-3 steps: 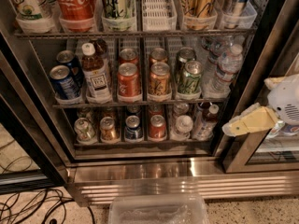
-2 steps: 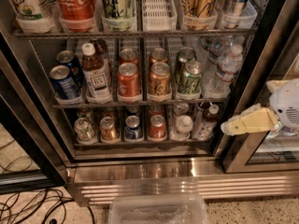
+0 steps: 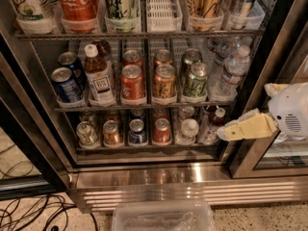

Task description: Pick water bottle from middle shelf of fridge

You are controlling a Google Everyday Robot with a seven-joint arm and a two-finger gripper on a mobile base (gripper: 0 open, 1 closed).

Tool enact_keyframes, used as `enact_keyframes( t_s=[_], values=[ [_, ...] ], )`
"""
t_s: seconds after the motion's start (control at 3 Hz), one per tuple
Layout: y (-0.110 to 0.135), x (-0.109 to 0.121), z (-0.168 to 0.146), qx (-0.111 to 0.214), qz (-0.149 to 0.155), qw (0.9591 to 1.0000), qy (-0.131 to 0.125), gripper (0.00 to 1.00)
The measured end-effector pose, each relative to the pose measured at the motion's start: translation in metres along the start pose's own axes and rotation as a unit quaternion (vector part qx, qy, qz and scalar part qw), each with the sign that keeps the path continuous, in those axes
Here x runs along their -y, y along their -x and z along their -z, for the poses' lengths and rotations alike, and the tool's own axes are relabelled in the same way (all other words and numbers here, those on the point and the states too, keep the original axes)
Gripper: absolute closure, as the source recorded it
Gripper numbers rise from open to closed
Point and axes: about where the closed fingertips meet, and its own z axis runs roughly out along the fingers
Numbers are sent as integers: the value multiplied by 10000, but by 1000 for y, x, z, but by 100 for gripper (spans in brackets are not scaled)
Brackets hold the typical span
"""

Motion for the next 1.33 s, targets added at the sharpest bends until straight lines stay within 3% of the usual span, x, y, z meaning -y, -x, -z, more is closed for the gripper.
enact_keyframes(
  t_s=[0.33,1.0,1.33],
  values=[
    [-1,0,1,103,-21,9999,27,0],
    [2,3,1,601,203,9979,-109,42],
    [3,7,-2,895,375,9950,-247,64]
  ],
)
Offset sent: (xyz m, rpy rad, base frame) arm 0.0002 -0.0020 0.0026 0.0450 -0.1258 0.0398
